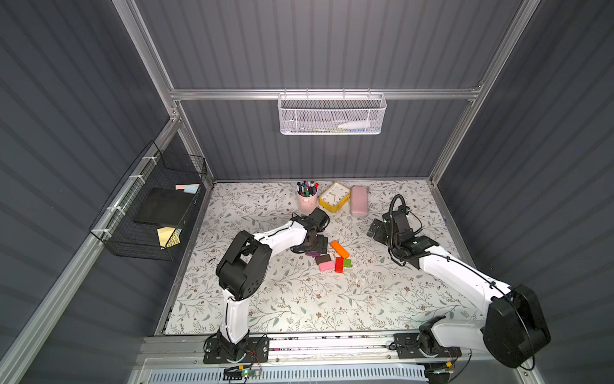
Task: Assemble the number 6 with building blocks
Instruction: Pick up the building block from the center of the board.
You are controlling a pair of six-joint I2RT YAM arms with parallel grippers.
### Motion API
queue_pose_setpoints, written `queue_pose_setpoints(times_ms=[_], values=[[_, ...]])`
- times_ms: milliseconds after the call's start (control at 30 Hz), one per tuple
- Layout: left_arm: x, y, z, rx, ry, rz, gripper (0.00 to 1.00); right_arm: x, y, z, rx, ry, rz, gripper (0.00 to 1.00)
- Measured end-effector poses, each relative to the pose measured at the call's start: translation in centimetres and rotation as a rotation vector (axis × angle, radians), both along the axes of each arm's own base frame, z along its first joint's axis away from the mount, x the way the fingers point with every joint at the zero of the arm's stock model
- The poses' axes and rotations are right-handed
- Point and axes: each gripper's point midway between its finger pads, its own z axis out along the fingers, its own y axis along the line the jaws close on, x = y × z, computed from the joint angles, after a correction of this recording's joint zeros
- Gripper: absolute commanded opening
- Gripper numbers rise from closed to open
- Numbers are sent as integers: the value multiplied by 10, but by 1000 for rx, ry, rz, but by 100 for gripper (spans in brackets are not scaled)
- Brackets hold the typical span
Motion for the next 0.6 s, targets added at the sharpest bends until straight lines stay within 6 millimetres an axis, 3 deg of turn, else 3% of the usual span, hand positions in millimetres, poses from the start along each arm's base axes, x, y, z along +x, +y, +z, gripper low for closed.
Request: queue_pose_setpoints(times_ms=[233, 600], values=[[-5, -4, -1, 3, 8, -15, 89, 0, 0, -1, 6, 3, 0, 98], [-8, 1, -3, 29, 17, -17, 81, -2, -5, -5, 5, 11, -9, 97]])
